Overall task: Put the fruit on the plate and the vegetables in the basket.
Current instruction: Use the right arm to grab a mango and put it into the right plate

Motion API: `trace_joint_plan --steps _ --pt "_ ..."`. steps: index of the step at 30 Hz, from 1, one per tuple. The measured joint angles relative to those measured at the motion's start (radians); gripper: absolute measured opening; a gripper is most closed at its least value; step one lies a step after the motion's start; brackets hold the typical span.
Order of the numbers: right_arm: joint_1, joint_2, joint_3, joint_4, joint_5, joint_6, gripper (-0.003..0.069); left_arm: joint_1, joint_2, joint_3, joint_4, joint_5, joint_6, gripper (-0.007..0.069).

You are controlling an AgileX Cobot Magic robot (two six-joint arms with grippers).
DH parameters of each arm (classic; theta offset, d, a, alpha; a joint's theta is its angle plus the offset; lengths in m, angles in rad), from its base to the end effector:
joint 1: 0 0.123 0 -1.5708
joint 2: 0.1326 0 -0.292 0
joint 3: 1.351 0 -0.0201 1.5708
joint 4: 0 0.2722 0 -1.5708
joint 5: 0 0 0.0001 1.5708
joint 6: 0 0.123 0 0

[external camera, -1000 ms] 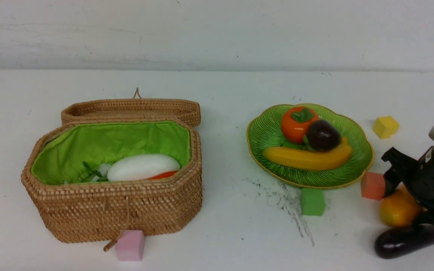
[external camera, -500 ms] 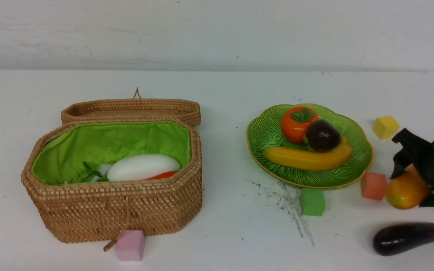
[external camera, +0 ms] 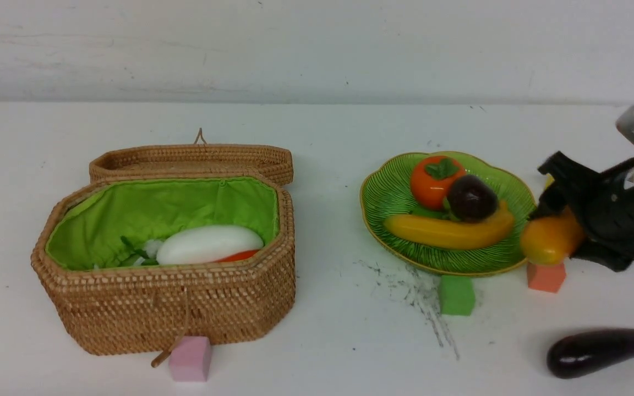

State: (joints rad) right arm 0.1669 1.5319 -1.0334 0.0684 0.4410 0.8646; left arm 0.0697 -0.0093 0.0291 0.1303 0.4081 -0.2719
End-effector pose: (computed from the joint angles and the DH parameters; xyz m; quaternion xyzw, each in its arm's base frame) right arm 0.3601 0.0643 0.2308 0.3422 0.8711 0.1946 0.2936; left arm 0.0956 0.0130 0.1565 -0.1051 0.8089 -0.0028 0.5784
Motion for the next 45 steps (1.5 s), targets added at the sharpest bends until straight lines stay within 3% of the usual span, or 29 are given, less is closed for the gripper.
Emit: trace_joint_plan --steps 5,11,23,31,45 --pt "0.007 0.08 -0.028 0.015 -0.146 -0.019 0.0524 0.0 0.0 0.0 0.0 0.0 0.0 0.0238" --pt "0.008 0.244 -0.117 0.026 -0.112 -0.044 0.0524 0.0 0.0 0.0 0.0 0.0 0.0 0.0238" --pt "0.008 0.275 -0.129 0.044 -0.06 -0.049 0.0525 0.0 0.0 0.0 0.0 0.0 0.0 0.0238" --pt "0.008 0.275 -0.13 0.061 -0.058 -0.068 0.0648 0.0 0.0 0.0 0.0 0.0 0.0 0.0238" --pt "0.008 0.275 -0.13 0.066 -0.032 -0.091 0.058 0.0 0.0 0.0 0.0 0.0 0.0 0.0238"
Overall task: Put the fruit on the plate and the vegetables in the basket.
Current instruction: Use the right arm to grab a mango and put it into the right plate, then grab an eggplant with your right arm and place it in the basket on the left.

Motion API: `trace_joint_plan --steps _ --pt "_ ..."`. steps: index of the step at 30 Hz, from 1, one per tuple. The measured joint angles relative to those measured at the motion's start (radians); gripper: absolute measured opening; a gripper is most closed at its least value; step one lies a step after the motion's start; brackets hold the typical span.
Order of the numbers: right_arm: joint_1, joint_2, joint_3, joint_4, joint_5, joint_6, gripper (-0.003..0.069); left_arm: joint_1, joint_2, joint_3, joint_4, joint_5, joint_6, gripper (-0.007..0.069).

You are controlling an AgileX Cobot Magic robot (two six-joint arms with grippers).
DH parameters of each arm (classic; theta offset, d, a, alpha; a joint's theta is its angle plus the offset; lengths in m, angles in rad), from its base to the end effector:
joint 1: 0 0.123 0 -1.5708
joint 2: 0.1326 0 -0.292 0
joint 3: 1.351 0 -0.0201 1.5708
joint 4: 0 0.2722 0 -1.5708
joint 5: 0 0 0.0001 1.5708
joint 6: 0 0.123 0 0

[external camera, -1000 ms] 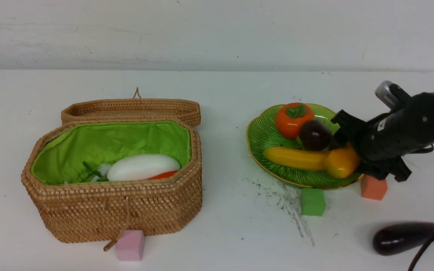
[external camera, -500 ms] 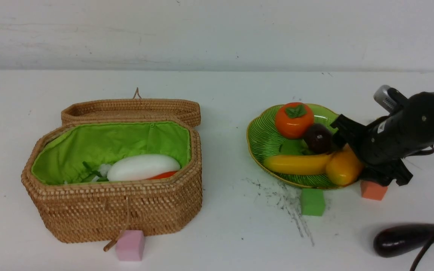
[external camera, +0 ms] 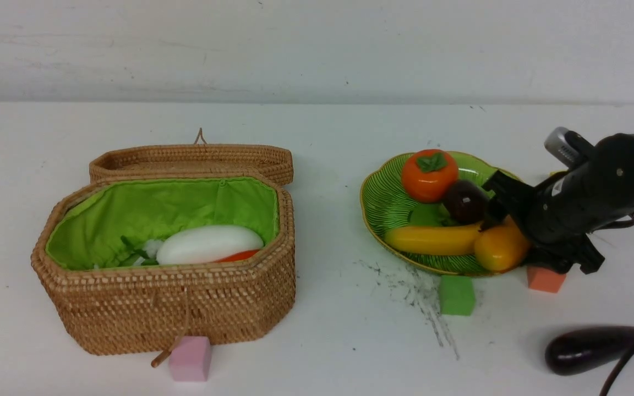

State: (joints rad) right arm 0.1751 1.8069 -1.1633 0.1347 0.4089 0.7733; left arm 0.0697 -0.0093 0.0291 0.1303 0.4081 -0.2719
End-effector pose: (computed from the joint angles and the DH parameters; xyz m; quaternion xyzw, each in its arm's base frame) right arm 0.4096 0.0791 0.1679 0.3293 0.8951 0.1749 0.2446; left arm 0.0956 0.0130 0.1565 -0.1051 0.8089 -0.0028 0.5784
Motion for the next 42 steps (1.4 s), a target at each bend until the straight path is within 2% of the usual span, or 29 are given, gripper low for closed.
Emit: trace_joint_plan --steps 11,24,29,34,38,42 --pt "0.0 0.0 0.0 0.027 0.005 -0.033 0.0591 0.0 0.0 0.0 0.0 0.0 0.0 0.0238" --pt "0.0 -0.104 0.0 0.045 -0.022 -0.154 0.0591 0.0 0.0 0.0 0.0 0.0 0.0 0.0238" --pt "0.0 -0.154 0.0 -0.002 -0.009 -0.16 0.0591 0.0 0.0 0.0 0.0 0.0 0.0 0.0238" --pt "0.0 -0.235 -0.024 -0.14 0.228 -0.205 0.0591 0.0 0.0 0.0 0.0 0.0 0.0 0.0238" --pt "0.0 -0.311 -0.033 -0.253 0.556 -0.212 0.0591 0.0 0.0 0.0 0.0 0.0 0.0 0.0238" --pt "0.0 -0.369 0.018 -0.27 0.629 -0.166 0.0591 0.0 0.0 0.0 0.0 0.0 0.0 0.0238"
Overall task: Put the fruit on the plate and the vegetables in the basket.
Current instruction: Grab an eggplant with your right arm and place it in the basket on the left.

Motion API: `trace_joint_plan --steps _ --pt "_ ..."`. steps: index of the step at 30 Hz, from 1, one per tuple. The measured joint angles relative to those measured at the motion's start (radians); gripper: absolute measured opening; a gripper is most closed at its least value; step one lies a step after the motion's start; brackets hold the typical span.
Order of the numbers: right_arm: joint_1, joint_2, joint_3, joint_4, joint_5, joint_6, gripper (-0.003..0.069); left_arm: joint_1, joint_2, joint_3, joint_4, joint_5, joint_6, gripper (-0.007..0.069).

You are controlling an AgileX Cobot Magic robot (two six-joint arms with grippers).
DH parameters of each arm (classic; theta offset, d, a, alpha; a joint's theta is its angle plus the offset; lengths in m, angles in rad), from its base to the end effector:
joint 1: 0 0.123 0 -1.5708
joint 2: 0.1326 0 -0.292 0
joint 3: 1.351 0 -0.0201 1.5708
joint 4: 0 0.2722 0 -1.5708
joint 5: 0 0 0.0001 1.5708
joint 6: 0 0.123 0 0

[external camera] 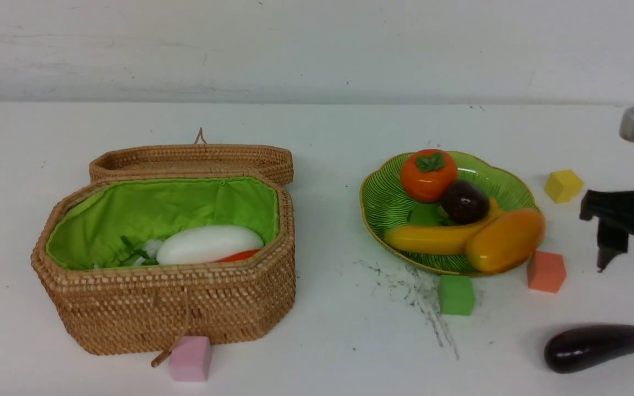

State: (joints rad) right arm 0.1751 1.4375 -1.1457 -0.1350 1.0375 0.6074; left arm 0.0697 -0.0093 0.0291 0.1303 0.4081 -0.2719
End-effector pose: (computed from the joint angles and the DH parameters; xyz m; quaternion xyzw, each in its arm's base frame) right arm 0.3080 0.0400 0.2639 0.1873 0.9666 0.0041 0.1749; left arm 0.0956 0.0130 0.1565 -0.1051 0.8089 -0.0028 0.5784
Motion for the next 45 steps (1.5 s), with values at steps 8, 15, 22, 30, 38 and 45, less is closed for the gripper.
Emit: trace_joint_plan --steps 8,15,22,30,38,45 --pt "-0.043 -0.068 0.152 0.027 -0.03 0.26 0.0591 0.0 0.0 0.0 0.0 0.0 0.0 0.0238" --pt "-0.108 -0.068 0.269 0.108 -0.155 0.463 0.0591 0.0 0.0 0.0 0.0 0.0 0.0 0.0238" --pt "-0.119 -0.027 0.311 0.113 -0.288 0.564 0.0591 0.0 0.0 0.0 0.0 0.0 0.0 0.0238" --pt "-0.119 0.166 0.311 0.126 -0.449 0.621 0.0591 0.0 0.0 0.0 0.0 0.0 0.0 0.0238" --pt "-0.119 0.258 0.293 0.126 -0.442 0.556 0.0517 0.0 0.0 0.0 0.0 0.0 0.0 0.0239" --pt "-0.119 0.207 0.306 0.127 -0.449 0.258 0.0403 0.0 0.0 0.0 0.0 0.0 0.0 0.0239"
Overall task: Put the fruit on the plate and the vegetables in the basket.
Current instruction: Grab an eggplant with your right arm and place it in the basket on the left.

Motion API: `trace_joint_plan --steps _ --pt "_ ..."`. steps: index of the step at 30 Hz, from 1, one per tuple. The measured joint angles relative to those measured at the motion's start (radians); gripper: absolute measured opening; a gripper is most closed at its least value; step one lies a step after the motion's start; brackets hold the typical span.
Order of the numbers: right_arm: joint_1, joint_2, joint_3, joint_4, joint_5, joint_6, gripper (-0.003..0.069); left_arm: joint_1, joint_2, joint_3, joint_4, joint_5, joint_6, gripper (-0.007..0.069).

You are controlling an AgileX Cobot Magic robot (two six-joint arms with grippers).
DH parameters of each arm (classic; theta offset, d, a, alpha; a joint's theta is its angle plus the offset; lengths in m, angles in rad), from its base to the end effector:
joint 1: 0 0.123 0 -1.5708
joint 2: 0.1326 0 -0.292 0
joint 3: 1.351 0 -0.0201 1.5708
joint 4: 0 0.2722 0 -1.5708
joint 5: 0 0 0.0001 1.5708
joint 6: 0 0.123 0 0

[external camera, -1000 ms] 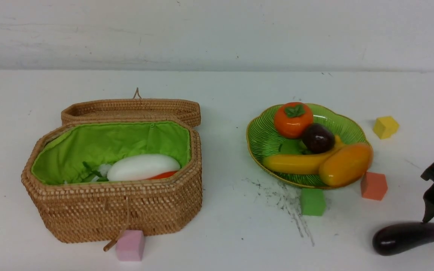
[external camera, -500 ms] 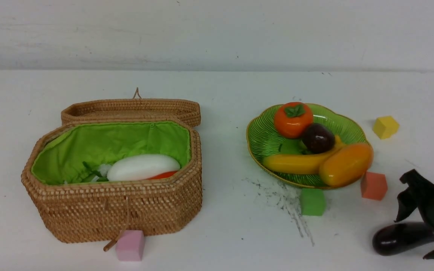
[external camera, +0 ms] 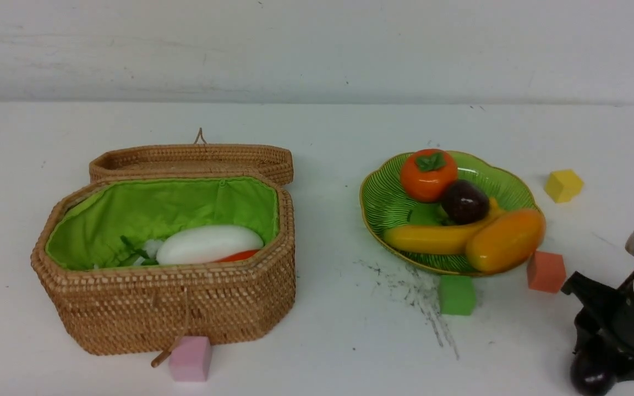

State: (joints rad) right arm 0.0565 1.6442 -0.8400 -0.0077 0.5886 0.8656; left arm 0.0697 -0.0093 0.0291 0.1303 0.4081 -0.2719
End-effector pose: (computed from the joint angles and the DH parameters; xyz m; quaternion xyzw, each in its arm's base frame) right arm 0.3098 0.0170 0.1264 0.3875 0.9123 0.0565 0.1195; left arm 0.0956 0.0130 0.1565 -0.1051 0.8089 -0.0028 0.5784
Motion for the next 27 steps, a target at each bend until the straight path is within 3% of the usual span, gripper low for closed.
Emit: trace_joint_plan --steps 4,5,8,12,17,27 --pt "0.0 -0.099 -0.018 0.023 0.004 -0.16 0.0403 0.0 0.0 0.0 0.0 0.0 0.0 0.0239" --pt "0.003 -0.161 -0.053 0.06 0.007 -0.285 0.0403 0.0 0.0 0.0 0.0 0.0 0.0 0.0239" --pt "0.026 -0.231 -0.128 0.129 0.016 -0.492 0.0403 0.0 0.0 0.0 0.0 0.0 0.0 0.0239" --pt "0.115 -0.267 -0.301 0.323 0.058 -0.824 0.0403 0.0 0.0 0.0 0.0 0.0 0.0 0.0239" --pt "0.254 -0.175 -0.506 0.508 0.12 -1.038 0.0403 0.0 0.0 0.0 0.0 0.0 0.0 0.0239" --pt "0.517 0.26 -0.959 0.573 0.122 -1.242 0.0403 0.0 0.0 0.0 0.0 0.0 0.0 0.0239"
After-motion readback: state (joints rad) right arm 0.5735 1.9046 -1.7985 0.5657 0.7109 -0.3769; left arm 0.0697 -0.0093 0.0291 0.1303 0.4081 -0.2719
